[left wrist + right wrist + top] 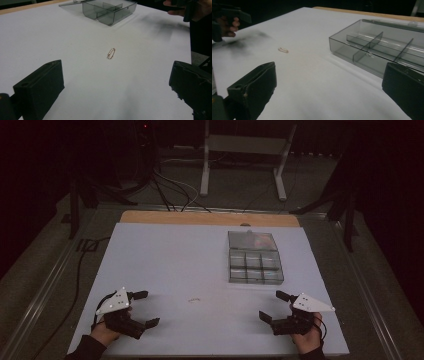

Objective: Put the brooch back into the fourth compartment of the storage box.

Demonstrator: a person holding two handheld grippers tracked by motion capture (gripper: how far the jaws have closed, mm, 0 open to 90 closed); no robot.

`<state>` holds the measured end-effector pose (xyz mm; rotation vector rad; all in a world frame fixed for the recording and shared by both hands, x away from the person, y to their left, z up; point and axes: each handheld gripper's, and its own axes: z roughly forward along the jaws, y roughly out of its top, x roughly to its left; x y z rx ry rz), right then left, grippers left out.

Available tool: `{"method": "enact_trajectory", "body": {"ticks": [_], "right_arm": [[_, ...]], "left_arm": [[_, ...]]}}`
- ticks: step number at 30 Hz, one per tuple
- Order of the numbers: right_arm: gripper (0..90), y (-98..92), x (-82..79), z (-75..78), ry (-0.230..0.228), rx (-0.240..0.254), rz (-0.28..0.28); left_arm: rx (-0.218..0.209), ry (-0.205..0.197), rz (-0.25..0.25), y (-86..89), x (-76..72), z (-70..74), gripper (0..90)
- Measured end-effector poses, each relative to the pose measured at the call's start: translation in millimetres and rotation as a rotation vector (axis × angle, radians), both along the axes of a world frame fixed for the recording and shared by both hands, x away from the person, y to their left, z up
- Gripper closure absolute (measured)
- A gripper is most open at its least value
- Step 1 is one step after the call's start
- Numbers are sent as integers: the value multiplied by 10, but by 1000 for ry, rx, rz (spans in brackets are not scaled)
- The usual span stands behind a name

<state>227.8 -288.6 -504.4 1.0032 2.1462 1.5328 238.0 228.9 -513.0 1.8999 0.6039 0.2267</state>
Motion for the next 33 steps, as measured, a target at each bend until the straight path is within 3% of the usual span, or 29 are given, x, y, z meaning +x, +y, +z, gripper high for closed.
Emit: {"method": "enact_trajectory", "body": {"ticks": [10, 16, 23, 33], "right_arm": [[0, -3, 9, -46, 26, -33, 0], [0, -25, 7, -32, 29, -14, -6], [0, -19, 2, -12, 27, -17, -21], [0, 31, 3, -5, 17, -31, -27]], "left_arm": [[5, 6, 5, -14, 43, 12, 13], [7, 14, 6, -26, 57, 12, 13], [18, 9, -44, -63, 66, 48, 13], [-17, 14, -62, -76, 164, 137, 13]]}}
